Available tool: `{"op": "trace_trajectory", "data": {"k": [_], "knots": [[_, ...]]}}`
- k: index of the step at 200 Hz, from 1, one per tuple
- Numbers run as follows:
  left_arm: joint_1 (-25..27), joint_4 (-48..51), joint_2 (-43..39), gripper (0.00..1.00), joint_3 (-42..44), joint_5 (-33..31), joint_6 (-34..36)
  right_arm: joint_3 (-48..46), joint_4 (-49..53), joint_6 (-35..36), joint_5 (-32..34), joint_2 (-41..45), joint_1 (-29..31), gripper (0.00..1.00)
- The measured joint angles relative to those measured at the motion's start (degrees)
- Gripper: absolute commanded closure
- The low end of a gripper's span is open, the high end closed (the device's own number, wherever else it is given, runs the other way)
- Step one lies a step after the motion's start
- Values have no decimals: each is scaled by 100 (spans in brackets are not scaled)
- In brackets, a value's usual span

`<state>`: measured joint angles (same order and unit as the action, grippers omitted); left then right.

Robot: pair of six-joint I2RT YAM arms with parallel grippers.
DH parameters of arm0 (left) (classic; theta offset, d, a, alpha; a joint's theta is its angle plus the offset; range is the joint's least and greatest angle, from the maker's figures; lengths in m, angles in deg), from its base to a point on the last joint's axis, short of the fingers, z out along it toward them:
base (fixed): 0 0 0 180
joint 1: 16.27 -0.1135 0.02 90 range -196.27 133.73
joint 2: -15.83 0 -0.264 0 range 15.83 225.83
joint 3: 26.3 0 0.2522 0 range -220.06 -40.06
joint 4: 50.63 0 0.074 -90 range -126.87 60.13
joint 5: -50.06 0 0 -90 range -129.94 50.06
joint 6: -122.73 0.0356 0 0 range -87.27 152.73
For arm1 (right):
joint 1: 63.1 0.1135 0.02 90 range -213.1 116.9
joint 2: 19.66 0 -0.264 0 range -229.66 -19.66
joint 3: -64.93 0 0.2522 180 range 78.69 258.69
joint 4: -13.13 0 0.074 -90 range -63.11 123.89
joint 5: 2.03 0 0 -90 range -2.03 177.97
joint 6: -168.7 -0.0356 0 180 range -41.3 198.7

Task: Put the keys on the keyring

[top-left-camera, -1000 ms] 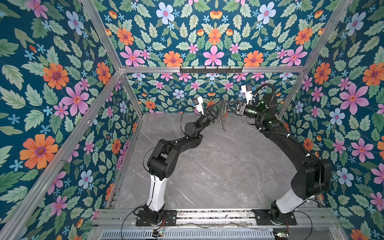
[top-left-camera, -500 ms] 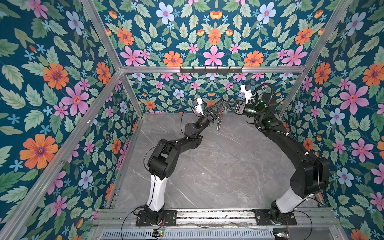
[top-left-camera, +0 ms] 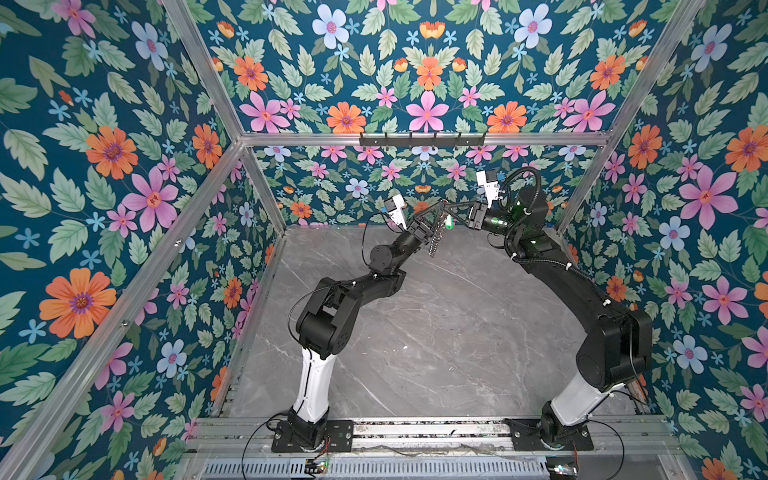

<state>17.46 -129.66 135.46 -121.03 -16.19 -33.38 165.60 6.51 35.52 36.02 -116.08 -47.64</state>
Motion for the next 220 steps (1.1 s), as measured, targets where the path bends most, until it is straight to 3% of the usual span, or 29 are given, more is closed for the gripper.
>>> {"op": "trace_trajectory", "data": {"k": [40, 76, 120, 169, 197, 220], "knots": [[2, -20, 0, 100, 17, 28, 7, 13, 232, 186, 39, 101, -7, 100], [-72, 129, -323, 77, 382, 378, 535, 205, 1235, 872, 131, 415, -44, 100], [-544, 2267, -1493, 74, 1010, 1545, 2905, 706, 3167, 2498, 584, 514, -57, 100], [-870, 6039, -1609, 78, -564, 3036, 6054, 966, 4920, 3847, 1108, 374, 79, 100], [-975, 7265, -1191, 83, -1307, 3829, 6937, 966, 5206, 4181, 1174, 374, 203, 100], [-1034, 7718, -887, 82, -1646, 4387, 7104, 968, 5348, 4352, 1178, 363, 262, 100]]}}
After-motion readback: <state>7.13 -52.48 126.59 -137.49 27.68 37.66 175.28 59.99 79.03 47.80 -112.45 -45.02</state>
